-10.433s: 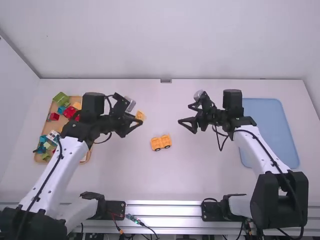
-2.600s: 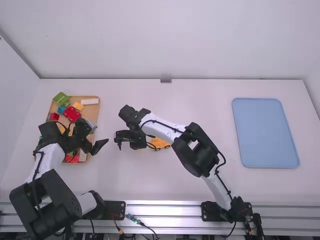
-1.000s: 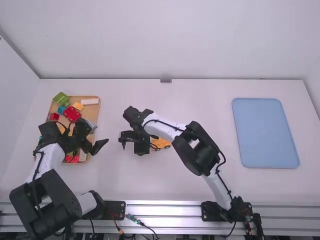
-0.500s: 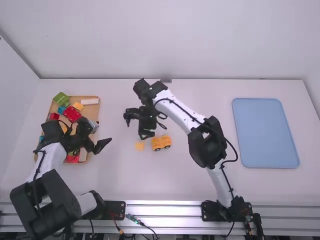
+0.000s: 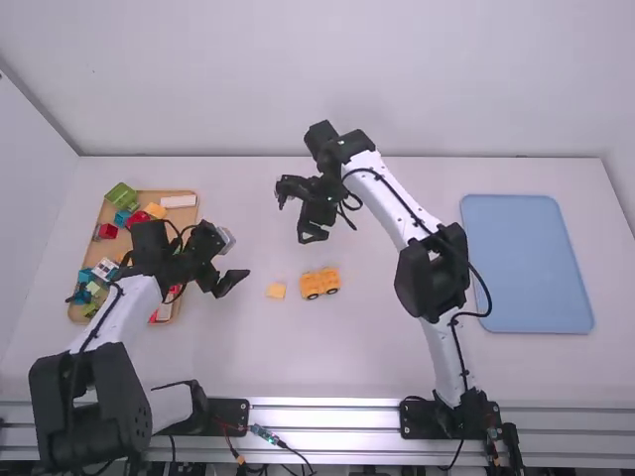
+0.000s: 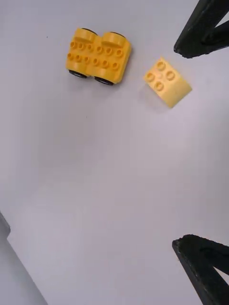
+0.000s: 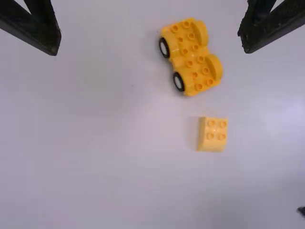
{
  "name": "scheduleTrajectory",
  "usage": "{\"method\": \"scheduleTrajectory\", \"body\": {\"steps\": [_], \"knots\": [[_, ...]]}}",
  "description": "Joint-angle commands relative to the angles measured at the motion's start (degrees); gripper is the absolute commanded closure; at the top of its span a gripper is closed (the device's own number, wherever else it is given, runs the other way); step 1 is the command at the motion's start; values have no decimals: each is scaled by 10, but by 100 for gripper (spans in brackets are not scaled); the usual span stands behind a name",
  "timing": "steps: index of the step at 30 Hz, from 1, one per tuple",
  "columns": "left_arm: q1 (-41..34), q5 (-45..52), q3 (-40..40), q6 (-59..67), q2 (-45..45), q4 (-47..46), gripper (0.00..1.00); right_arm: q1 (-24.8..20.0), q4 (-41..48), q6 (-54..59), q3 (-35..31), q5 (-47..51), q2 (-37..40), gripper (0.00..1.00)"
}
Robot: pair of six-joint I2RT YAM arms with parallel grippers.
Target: Assemble lego blocks to make yellow taxi
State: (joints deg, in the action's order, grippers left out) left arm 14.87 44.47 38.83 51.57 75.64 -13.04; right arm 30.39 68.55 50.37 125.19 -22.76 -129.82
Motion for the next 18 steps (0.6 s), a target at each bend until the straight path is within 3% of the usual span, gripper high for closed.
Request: {"method": "scheduleTrajectory", "body": {"steps": [1,4,9,14,16,18], "knots": [[-22,-44,-2,-47,-6,3,1,-14,-22,-78,13,46,47,1],[-36,-47,-2,-45,-6,3,1,-23,-42,-127,8,80,57,2],[-39,-22,-2,-18,-6,1,1,-42,-67,-110,-58,23,89,2],[-40,-22,-2,-18,-6,0,1,-51,-184,-159,-223,57,171,1],[-40,-21,-2,-19,-6,0,1,-51,-263,-172,-336,77,238,2],[-40,-13,-2,-16,-6,-2,1,-51,-308,-177,-395,75,277,1]]}}
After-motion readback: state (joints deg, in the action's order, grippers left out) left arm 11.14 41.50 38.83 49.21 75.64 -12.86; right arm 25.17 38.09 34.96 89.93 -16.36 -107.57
